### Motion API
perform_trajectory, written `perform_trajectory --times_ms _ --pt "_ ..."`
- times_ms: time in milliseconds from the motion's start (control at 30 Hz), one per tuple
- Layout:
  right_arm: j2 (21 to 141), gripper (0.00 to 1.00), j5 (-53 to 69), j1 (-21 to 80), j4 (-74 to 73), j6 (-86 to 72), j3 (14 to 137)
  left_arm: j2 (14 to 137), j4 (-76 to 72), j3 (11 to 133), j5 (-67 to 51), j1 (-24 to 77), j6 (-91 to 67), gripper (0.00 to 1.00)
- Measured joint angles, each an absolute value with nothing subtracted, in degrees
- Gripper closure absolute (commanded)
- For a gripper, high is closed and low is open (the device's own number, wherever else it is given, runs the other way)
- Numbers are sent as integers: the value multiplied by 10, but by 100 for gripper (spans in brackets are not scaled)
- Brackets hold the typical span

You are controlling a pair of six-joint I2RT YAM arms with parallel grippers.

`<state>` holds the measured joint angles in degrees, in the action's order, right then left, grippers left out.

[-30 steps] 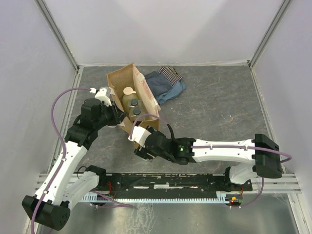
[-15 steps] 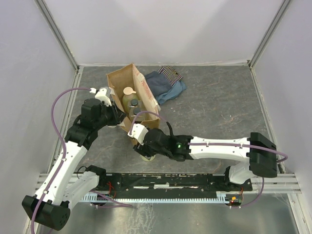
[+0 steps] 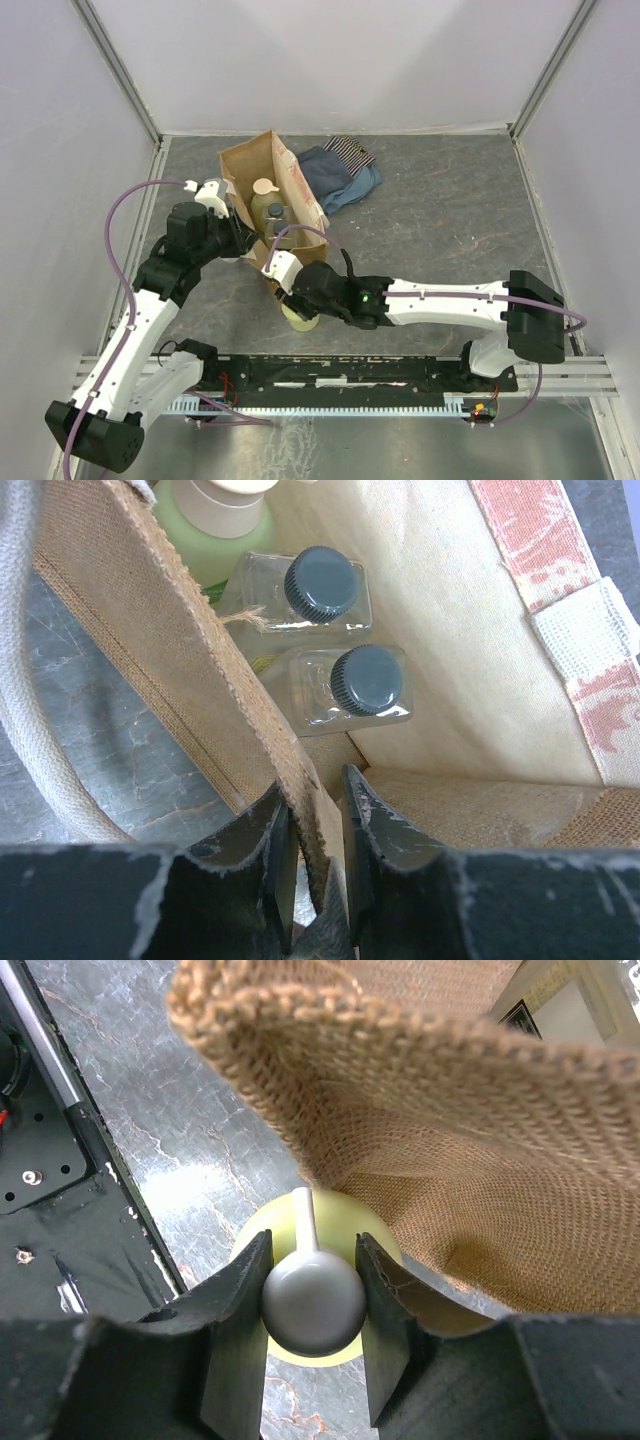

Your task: Place the personal care products into the canvas bag

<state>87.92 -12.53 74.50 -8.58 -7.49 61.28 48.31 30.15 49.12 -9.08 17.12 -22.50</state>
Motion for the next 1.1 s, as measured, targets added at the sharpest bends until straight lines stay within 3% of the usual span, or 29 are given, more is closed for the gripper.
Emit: perform_trajectory --times_ms 67,233,533,800,1100 --pt "879 99 -127 745 -89 -75 614 483 302 491 -91 171 -225 70" --pt "877 99 -133 745 -131 -82 632 483 302 491 -91 171 -225 70" --pt "796 99 -178 746 -348 -95 683 483 302 491 -91 171 -225 70" --pt "733 99 -233 746 -460 -73 860 483 302 491 -91 171 -225 70" --pt "787 99 -217 683 -486 27 1111 483 302 491 -92 171 -225 70"
